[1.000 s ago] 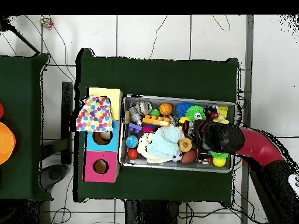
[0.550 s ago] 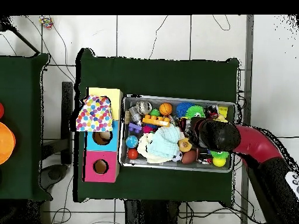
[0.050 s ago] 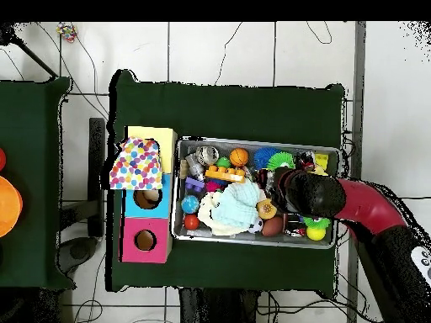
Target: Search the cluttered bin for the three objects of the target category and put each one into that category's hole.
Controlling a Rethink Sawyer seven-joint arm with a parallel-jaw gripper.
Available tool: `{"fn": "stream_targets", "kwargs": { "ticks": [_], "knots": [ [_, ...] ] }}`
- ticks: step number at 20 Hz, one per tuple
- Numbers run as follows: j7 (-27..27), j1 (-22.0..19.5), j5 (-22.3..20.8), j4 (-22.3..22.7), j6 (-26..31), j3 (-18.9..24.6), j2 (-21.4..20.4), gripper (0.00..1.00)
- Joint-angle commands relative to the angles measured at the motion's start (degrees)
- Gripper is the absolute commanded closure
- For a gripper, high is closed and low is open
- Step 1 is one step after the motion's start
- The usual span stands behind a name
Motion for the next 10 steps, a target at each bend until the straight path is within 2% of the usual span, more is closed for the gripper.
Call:
{"fn": "stream_targets", "kwargs": {
  "ticks": [1, 6, 10],
  "knots": [
    [-1.8, 0.0, 0.2, 0.5, -1.4, 3.0, -0.4, 0.0],
    [0.2, 1.1, 2.5, 2.4, -1.1, 4.8, -2.5, 0.0],
    [2.9, 1.9, 1.9, 2.8, -3.9, 3.0, -2.0, 0.0]
  ]
}}
